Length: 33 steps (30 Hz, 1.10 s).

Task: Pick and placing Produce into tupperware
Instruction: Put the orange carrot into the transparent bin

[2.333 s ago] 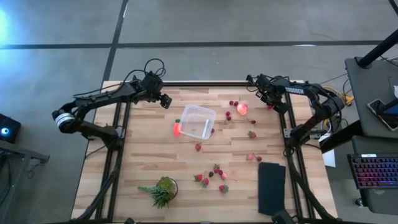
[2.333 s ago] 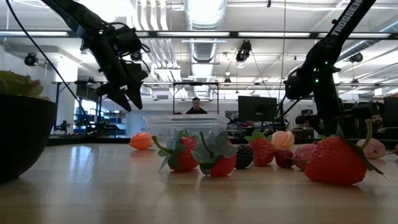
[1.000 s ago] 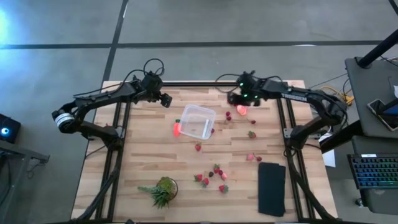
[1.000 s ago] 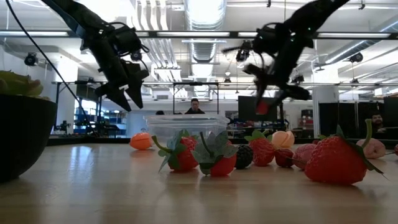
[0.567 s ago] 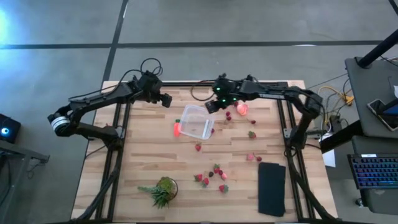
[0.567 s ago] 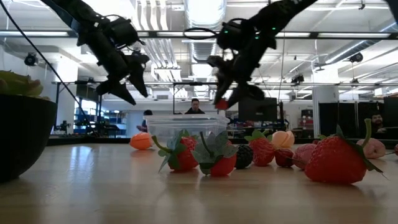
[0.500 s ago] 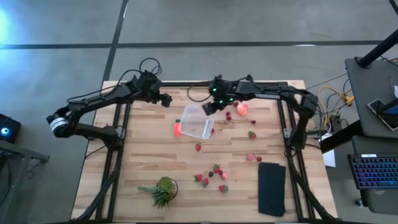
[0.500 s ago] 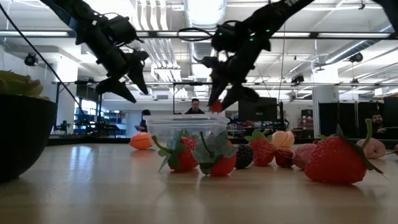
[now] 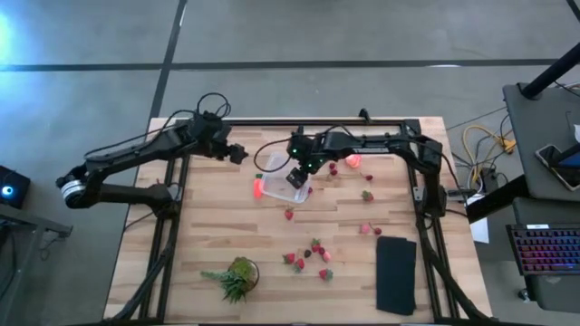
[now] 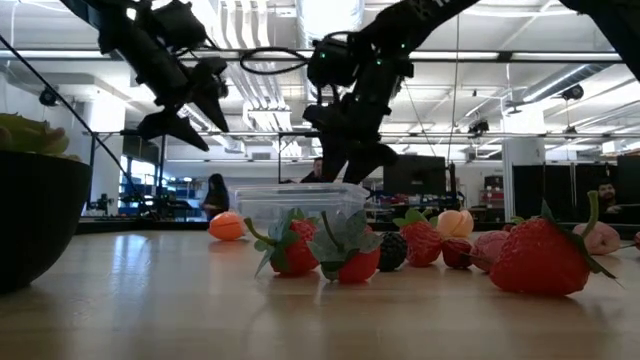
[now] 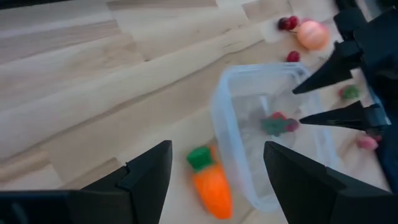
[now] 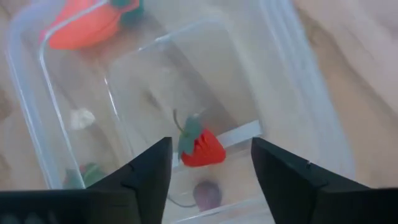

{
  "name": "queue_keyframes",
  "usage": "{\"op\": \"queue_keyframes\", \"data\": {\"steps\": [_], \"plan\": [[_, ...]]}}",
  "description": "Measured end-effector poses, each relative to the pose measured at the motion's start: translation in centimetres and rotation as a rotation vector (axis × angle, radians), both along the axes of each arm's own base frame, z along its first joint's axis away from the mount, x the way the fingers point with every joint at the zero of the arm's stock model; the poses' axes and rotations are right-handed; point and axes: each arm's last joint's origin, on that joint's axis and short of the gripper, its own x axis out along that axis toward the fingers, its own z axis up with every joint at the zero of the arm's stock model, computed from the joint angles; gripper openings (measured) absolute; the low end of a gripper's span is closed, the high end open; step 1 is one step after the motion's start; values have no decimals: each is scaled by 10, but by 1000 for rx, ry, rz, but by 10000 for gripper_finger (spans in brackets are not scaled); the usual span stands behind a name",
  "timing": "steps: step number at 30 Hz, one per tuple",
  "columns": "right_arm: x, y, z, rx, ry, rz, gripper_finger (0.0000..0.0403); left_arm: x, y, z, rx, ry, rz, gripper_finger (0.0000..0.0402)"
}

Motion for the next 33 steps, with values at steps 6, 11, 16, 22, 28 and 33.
{"op": "queue_keyframes", "data": {"steps": [6,11,16,22,28,33], "plan": [[-9,17,45,-299,-43,44,258,-1,-16,0,4,-13,-55,240],[-27,31,89,-483,-98,155,272,3,-23,0,93,12,-198,240],[-51,37,128,-539,-194,172,274,12,-15,0,192,0,-178,240],[-87,36,158,-771,-75,83,274,25,-8,-1,221,-59,-138,240],[-116,40,180,-718,-154,-74,266,28,-6,-5,212,-38,-134,240],[-127,41,190,-682,-220,-153,267,26,-7,-8,169,-5,-119,240]]}}
